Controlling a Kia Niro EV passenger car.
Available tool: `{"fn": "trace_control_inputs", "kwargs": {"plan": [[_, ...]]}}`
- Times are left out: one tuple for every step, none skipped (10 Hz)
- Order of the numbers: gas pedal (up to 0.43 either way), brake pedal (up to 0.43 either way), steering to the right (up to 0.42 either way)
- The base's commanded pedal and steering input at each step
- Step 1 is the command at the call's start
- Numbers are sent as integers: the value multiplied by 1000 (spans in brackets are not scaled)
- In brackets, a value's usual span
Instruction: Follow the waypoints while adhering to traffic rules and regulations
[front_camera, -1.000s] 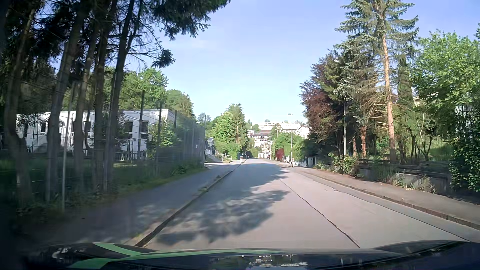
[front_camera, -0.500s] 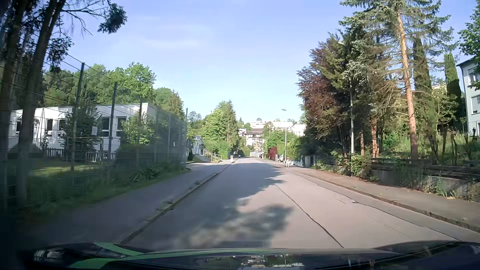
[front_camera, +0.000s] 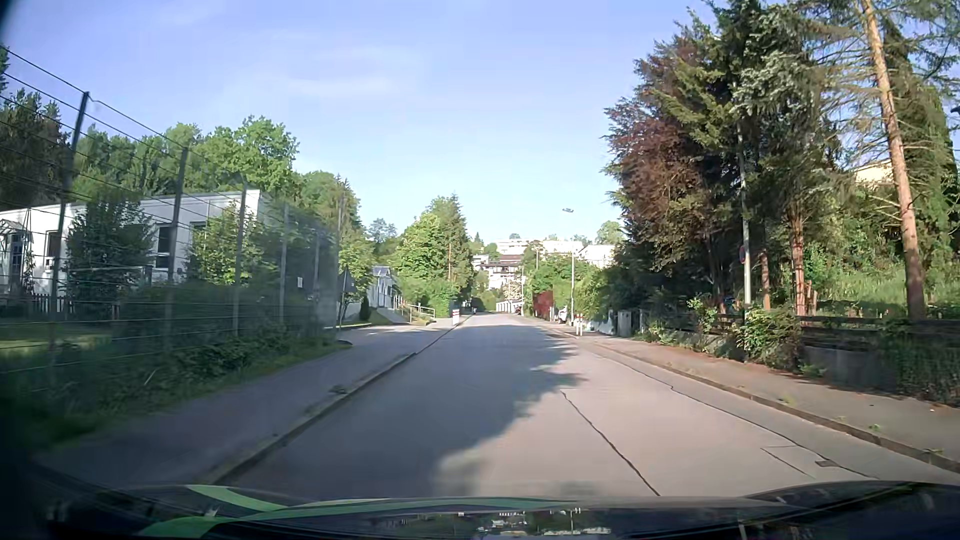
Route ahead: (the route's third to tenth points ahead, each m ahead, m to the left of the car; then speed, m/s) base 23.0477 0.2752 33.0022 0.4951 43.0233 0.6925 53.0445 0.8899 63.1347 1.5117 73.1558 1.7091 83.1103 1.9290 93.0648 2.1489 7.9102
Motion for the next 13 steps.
{"fn": "trace_control_inputs", "kwargs": {"plan": [[177,0,-1],[177,0,-3],[177,0,-6],[177,0,-9],[177,0,-10],[177,0,-10],[177,0,-10],[177,0,-10],[177,0,-8],[177,0,-4],[177,0,0],[177,0,3],[177,0,4]]}}
